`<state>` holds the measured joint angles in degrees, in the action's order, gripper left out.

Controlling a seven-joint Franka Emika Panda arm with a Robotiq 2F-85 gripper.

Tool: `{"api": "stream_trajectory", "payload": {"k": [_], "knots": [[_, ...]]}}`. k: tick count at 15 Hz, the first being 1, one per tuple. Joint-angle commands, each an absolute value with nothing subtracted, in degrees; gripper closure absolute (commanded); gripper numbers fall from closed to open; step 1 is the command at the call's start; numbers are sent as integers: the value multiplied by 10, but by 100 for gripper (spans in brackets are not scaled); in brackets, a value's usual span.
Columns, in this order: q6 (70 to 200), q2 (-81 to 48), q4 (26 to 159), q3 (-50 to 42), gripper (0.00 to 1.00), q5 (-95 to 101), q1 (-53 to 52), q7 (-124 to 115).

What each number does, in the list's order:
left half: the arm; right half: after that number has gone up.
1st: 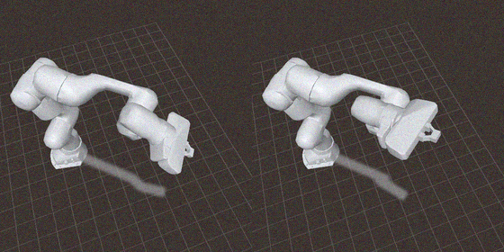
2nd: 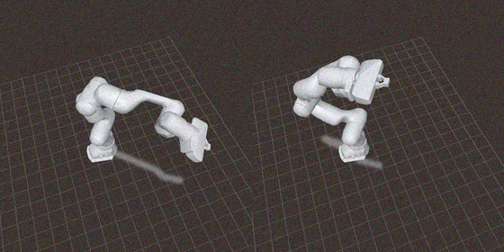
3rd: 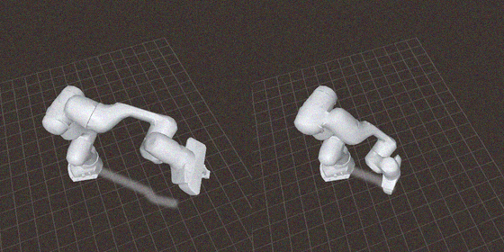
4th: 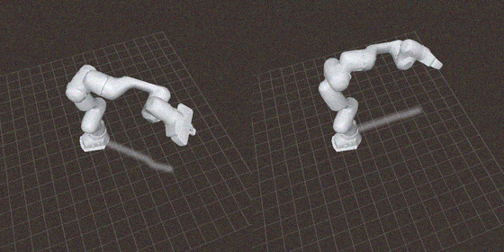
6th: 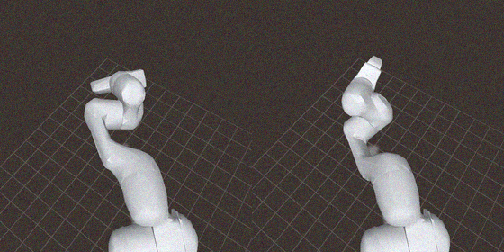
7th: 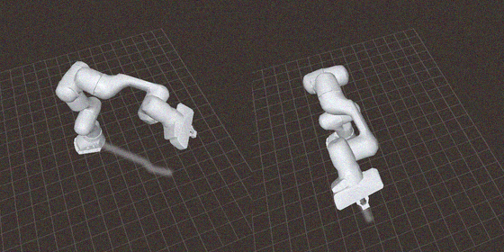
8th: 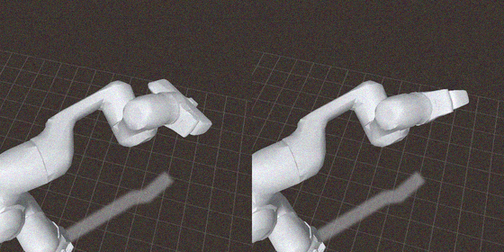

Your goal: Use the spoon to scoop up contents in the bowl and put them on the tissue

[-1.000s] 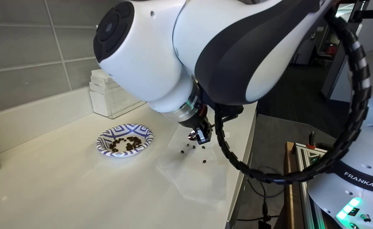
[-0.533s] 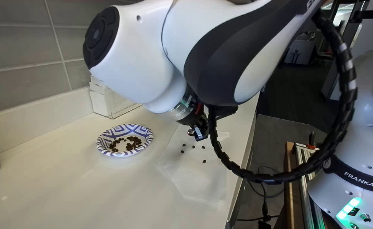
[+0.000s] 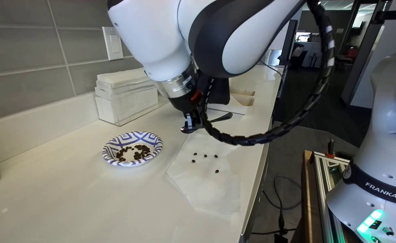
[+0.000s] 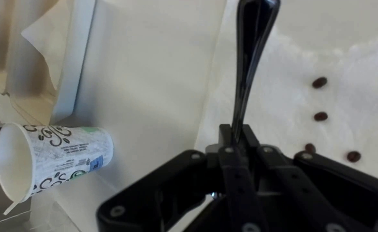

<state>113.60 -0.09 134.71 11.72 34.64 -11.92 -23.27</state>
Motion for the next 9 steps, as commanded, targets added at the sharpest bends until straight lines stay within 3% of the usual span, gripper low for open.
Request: {"api": "stream_trajectory", "payload": {"k": [1, 9], "knots": [[1282, 34, 1406, 83, 98, 324, -86, -226], [1658, 55, 1508, 8, 98, 314, -22, -189]]}}
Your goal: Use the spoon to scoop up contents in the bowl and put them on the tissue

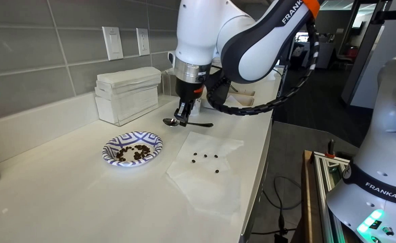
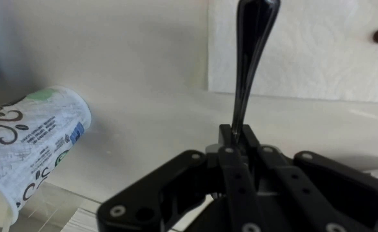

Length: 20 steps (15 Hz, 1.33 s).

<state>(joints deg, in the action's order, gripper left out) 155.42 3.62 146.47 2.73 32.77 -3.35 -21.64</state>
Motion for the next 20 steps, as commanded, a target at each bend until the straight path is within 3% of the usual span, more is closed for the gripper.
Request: {"api": "stream_trajectory", "payload": {"k": [1, 5, 10, 11, 20], "knots": [[1690, 50, 1513, 2, 98, 314, -19, -177], [1736, 23, 1518, -19, 98, 316, -14, -137], [1704, -12, 1483, -30, 98, 323, -11, -109], [1715, 10, 1503, -27, 92, 327, -14, -126], [1723, -42, 1457, -44, 98, 334, -3, -111]]}}
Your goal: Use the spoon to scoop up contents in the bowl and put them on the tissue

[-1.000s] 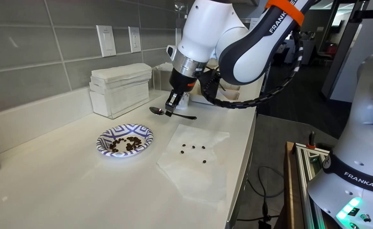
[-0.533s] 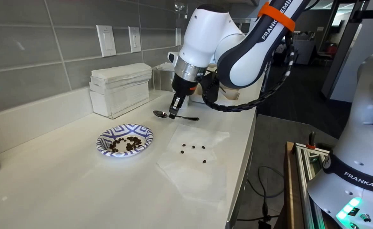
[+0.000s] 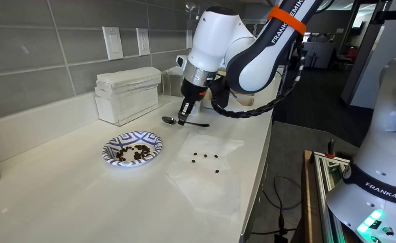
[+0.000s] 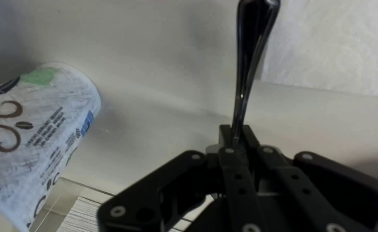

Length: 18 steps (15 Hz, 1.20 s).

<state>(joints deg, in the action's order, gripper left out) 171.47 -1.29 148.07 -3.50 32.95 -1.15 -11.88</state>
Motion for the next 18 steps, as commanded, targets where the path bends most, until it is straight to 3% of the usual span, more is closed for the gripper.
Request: {"api": "stream_trajectory", "payload": {"k": [1, 12, 13, 15, 18], "knots": [[1725, -48, 1450, -49, 98, 339, 0, -112], [1748, -91, 1440, -11, 98, 124, 23, 74], [1747, -89, 1439, -7, 67, 112, 25, 82], [1738, -75, 1442, 10, 61, 85, 37, 98], [1733, -41, 1453, 24, 37, 63, 46, 120]]}}
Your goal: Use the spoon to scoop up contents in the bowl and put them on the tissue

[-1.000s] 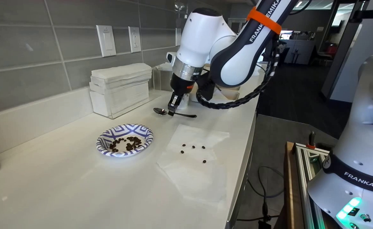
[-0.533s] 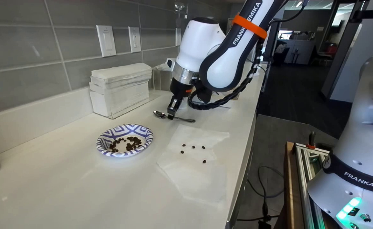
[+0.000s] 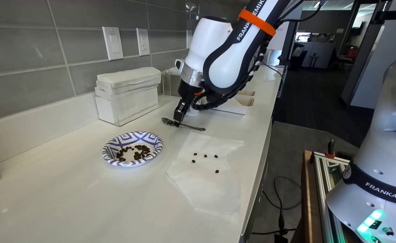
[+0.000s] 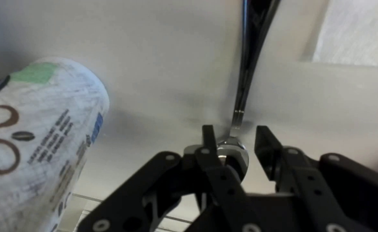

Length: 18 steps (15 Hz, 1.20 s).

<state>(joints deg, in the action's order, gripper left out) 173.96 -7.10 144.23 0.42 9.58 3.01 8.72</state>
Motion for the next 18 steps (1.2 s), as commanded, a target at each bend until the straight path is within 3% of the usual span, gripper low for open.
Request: {"api": "stream_trajectory", "payload": {"k": [1, 5, 6, 13, 18], "knots": [[1726, -29, 1458, 32, 31, 47, 50, 133], [1607, 56, 1477, 30, 2, 14, 47, 146], [1560, 79, 1478, 27, 0, 0, 45, 155], [1250, 248, 1488, -55, 0, -51, 9, 231], [1239, 257, 1478, -65, 0, -26, 13, 212]]}}
